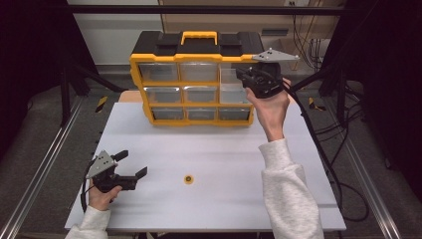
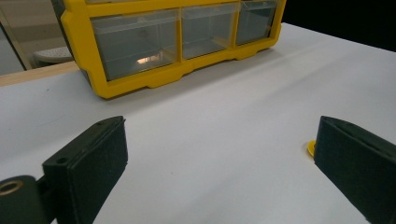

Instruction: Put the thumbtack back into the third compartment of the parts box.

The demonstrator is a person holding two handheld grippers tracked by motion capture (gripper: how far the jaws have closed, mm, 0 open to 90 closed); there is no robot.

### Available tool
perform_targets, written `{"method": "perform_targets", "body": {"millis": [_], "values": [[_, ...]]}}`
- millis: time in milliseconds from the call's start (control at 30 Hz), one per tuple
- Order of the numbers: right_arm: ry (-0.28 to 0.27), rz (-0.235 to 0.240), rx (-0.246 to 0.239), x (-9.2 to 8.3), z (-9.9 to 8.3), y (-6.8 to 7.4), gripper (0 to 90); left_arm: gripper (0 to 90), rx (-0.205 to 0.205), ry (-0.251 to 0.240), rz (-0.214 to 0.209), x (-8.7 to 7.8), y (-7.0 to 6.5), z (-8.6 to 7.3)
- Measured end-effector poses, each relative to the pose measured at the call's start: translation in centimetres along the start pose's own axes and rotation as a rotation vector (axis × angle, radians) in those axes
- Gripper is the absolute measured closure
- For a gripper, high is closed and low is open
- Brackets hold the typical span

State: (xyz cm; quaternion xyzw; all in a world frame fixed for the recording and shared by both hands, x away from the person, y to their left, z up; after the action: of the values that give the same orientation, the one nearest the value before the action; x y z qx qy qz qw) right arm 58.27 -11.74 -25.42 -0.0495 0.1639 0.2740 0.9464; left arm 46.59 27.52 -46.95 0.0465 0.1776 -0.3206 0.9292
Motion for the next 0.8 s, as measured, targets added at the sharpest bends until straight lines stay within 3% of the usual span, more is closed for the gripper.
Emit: {"method": "perform_targets", "body": {"millis": [800], "values": [[0.113,-0.035,0.032,2.4,-1.2,-0.7,85.0,3.0,-0.001,0.000,-0.001,0.0,0.0,0.0]]}}
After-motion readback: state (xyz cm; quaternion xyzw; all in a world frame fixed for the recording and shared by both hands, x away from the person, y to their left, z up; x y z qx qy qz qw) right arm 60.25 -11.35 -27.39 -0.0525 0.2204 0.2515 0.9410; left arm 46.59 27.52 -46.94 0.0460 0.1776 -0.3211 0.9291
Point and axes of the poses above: each handheld gripper's, and its own axes: x roughly forward along the jaws, z roughly out of its top, y roughly to its left, the point moved 4 cm from there along x, roughly forward along the jaws, and after that the axes turned 3 degrees about z, right-handed, at the moved point
